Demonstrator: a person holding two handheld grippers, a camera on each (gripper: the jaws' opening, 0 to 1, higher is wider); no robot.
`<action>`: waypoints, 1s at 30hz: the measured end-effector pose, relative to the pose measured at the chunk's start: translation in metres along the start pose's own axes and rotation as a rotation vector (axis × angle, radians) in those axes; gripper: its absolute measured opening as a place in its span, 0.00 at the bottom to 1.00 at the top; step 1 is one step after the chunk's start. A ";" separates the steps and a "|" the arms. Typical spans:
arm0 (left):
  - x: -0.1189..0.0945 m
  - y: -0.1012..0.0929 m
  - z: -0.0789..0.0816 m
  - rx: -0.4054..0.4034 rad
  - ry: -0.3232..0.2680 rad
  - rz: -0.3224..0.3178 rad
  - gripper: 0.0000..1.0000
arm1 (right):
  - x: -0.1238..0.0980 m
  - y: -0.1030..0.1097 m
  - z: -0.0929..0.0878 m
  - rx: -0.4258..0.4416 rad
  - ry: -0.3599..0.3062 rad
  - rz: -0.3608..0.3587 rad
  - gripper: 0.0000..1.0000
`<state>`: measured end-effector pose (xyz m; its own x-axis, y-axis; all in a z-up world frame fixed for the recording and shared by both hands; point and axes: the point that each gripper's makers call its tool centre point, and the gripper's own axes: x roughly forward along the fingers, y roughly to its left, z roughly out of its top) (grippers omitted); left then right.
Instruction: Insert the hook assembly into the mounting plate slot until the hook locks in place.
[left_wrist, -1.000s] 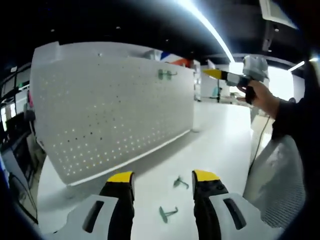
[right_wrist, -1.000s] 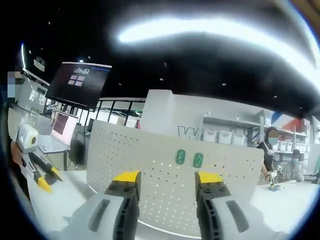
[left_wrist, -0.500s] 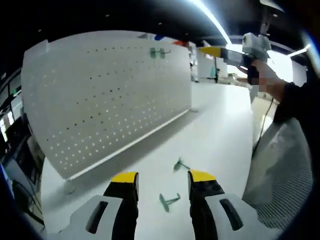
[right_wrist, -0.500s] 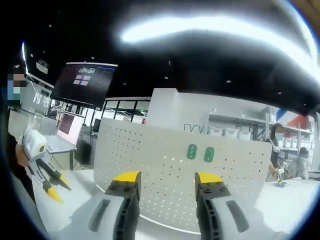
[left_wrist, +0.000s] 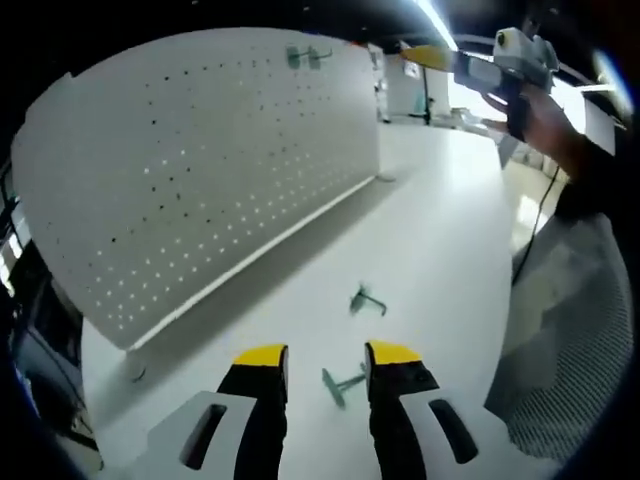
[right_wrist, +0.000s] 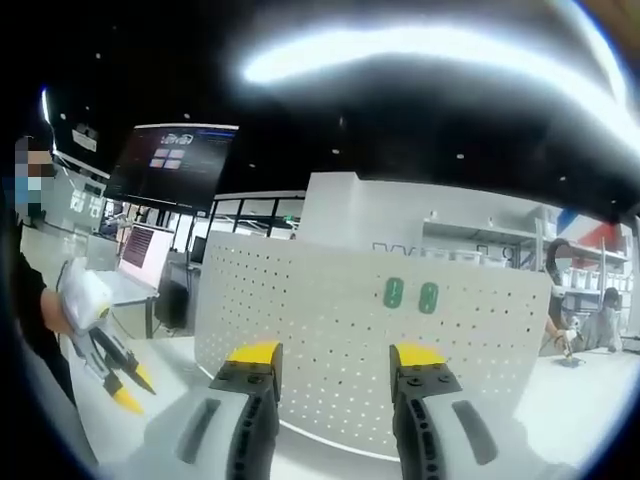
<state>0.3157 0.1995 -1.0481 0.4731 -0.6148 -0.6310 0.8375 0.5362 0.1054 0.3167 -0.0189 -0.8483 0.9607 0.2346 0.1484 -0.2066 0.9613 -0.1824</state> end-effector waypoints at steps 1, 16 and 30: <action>0.002 0.000 -0.002 -0.002 0.008 -0.004 0.30 | 0.000 0.000 0.000 0.000 0.001 0.000 0.41; 0.028 -0.005 -0.029 0.026 0.139 -0.046 0.18 | 0.001 0.002 -0.008 0.007 0.016 0.008 0.41; 0.043 -0.005 -0.048 0.061 0.211 -0.046 0.14 | 0.001 0.000 -0.011 0.023 0.020 0.008 0.40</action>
<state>0.3189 0.1984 -1.1128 0.3716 -0.4995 -0.7826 0.8748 0.4706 0.1150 0.3191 -0.0199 -0.8591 0.9625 0.2395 0.1272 -0.2182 0.9625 -0.1615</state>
